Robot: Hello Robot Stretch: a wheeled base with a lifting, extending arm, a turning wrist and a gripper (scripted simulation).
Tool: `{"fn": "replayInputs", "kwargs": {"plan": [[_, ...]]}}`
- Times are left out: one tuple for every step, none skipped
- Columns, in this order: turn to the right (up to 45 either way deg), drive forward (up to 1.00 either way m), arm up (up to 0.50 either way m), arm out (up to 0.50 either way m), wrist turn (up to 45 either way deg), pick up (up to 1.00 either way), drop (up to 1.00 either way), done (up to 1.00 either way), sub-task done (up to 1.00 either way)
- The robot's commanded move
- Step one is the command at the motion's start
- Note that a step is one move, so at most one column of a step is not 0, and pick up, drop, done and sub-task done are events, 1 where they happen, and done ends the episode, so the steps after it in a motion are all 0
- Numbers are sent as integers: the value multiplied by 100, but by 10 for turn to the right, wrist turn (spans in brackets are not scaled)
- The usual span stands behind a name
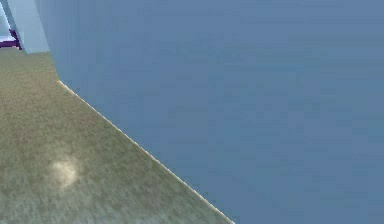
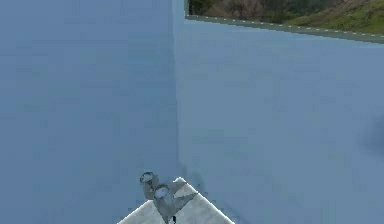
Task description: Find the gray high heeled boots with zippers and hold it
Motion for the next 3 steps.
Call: {"fn": "replayInputs", "kwargs": {"plan": [[0,0,0,0,0,100,0,0,0],[0,0,10,0,0,0,0,0,0],[0,0,0,0,0,0,0,100,0]]}}
